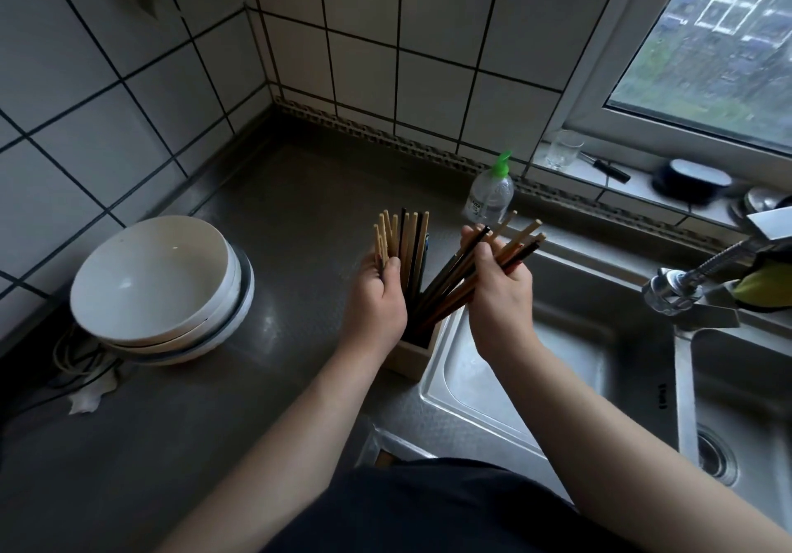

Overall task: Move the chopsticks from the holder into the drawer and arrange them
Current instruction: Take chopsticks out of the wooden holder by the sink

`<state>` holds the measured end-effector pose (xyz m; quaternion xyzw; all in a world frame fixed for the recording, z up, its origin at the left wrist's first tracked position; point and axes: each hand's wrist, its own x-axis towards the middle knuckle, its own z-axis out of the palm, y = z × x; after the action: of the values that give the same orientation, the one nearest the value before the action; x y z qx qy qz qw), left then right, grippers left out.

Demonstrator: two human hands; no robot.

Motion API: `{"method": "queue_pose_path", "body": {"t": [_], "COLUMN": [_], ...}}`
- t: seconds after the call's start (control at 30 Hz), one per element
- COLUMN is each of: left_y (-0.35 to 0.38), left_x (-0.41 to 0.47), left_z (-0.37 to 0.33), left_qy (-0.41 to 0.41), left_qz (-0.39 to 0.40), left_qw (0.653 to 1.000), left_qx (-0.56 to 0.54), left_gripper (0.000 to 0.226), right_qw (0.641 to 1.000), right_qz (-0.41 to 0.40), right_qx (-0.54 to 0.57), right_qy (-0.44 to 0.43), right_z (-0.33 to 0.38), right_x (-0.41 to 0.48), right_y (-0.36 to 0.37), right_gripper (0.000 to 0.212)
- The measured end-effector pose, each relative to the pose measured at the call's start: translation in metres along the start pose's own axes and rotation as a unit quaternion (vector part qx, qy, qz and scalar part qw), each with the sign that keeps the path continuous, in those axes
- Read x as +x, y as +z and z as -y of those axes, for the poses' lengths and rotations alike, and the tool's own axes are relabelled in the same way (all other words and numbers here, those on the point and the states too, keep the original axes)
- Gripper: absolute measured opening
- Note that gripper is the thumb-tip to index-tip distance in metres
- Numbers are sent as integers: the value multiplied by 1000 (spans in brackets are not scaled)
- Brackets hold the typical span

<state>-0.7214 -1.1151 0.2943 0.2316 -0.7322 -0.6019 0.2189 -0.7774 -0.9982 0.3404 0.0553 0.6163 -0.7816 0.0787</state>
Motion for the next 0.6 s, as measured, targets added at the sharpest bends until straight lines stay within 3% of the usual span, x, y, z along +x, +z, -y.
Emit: {"method": "queue_pose_path", "body": {"t": [0.27, 0.6], "left_y": [-5, -19], "left_x": [-7, -24], "left_z": [-17, -64], "left_qy": [-6, 110], "left_qz": [4, -26], "left_qw": [1000, 994], "left_qx": [6, -9], "left_gripper": [19, 42], "right_qw": [998, 986], "right_qz": [-15, -15], "right_qx": [52, 161], "right_qy": [-11, -51], "right_z": [32, 73], "right_x": [-4, -11], "right_y": [-10, -34], "right_gripper": [25, 29]}}
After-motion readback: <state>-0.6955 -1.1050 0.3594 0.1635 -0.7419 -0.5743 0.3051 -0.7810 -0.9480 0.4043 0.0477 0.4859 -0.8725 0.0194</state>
